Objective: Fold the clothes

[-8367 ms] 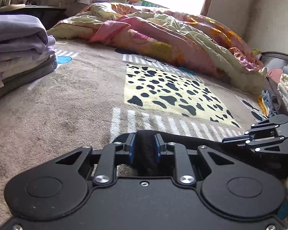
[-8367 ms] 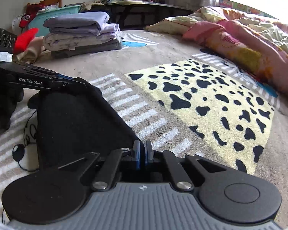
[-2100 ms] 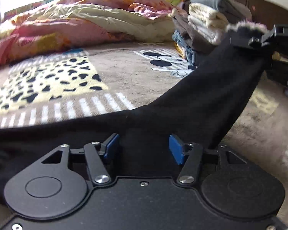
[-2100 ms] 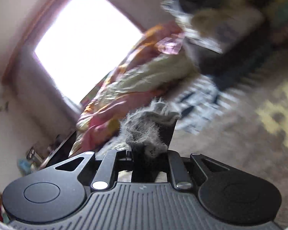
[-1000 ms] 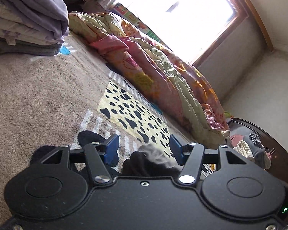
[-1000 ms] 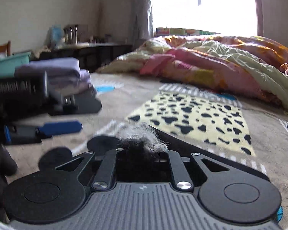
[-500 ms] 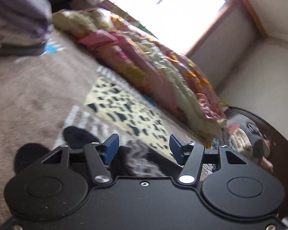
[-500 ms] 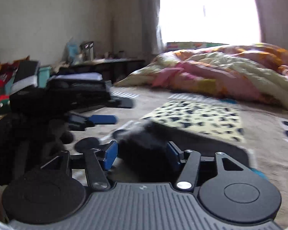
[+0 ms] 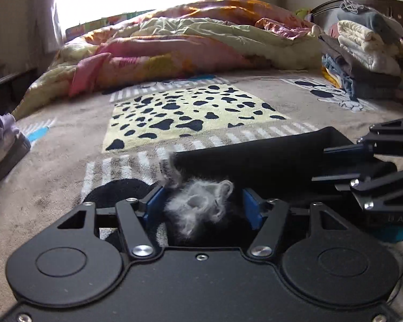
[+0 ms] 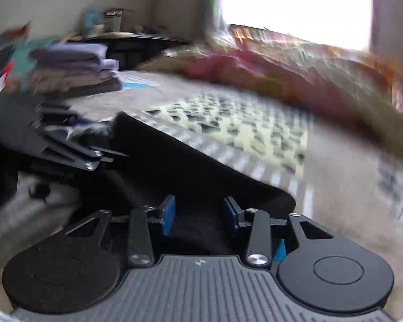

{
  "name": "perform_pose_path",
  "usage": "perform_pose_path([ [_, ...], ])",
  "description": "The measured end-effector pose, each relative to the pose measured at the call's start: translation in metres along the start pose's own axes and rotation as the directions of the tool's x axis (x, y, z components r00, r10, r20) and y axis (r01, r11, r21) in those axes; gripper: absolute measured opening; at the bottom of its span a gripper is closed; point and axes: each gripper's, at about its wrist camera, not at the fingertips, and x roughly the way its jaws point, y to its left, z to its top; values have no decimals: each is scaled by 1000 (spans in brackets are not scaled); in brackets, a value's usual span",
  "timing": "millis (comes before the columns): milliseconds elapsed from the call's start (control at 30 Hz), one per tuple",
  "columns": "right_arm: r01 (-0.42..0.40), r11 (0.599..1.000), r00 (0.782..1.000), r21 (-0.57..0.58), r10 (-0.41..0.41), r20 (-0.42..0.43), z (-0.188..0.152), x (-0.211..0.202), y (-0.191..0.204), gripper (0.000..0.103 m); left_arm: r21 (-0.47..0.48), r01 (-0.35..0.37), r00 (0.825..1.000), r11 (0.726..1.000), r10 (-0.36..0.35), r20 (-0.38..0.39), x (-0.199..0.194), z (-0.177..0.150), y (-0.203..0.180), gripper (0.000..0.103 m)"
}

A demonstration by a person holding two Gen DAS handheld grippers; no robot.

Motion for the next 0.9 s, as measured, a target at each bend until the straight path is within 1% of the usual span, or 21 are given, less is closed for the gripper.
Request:
perform_pose_path([
  [67,5,999,1000,-37,-6,-7,2,-6,4,41,17,1,1000,1000,-1,1,0,-2,0,62],
  [100,4,998,1000,-62,-4,2,0,-12,5,42,17,6,1000,1000,-6,-7,-1,-1,2,62],
  [167,-9,998,1000,-61,11,28,-3,-29,1,46,47,0,1000,999,0,-9,-7,6,4,63],
  [200,-3,999,999,-44,5,43,-2,-37,-4,51,55,-19,999,998,17,29,-15,11,1,62],
  [233,5,1000,998,-23,-3,61,-1,-42,-11,51,55,-33,996,998,28,88,-24,15,-1,60],
  [267,12,1000,997,-6,-11,80,1,-47,-16,51,41,-27,990,999,21,137,-30,19,-2,60],
  [300,16,1000,996,3,-16,92,6,-47,-22,51,33,-15,984,999,9,180,-34,23,-3,59],
  [367,10,1000,995,13,-11,101,16,-39,-30,51,52,41,975,998,-51,217,-34,26,-10,59],
  [400,-6,1000,995,11,5,98,22,-32,-33,51,80,50,978,996,-65,199,-29,26,-16,58],
  [433,-22,1000,995,6,21,93,27,-25,-34,52,107,41,984,993,-59,171,-22,25,-21,58],
  [467,-41,999,996,-5,42,80,31,-17,-33,53,124,32,991,992,-48,122,-12,23,-23,58],
  [500,-63,998,997,-14,64,53,32,-8,-31,54,127,39,998,991,-45,46,1,18,-23,58],
  [533,-84,996,996,-21,84,17,31,1,-29,55,123,52,999,991,-51,-11,12,12,-20,58],
  [567,-102,994,994,-25,101,-45,26,14,-27,57,110,64,998,992,-64,-2,14,8,-17,58],
  [600,-121,993,989,-17,119,-84,20,24,-27,60,94,71,997,993,-71,-11,15,10,-14,59],
  [667,-159,985,987,63,160,-26,7,27,-39,61,94,78,997,992,-78,-13,16,10,-12,59],
  [700,-166,983,985,72,169,-30,8,26,-42,61,84,85,996,993,-84,-9,16,9,-10,59],
  [767,-149,988,987,28,150,-50,12,21,-37,61,65,97,995,993,-97,-5,15,11,-7,59],
  [833,-120,991,992,50,122,-29,12,7,-41,62,32,105,994,994,-105,16,9,14,-4,59],
  [867,-106,992,994,62,107,-18,11,0,-43,62,-7,103,994,995,-103,46,2,15,0,58],
  [900,-89,992,996,86,89,-5,11,-8,-47,65,-58,100,993,993,-96,74,-5,16,6,58],
])
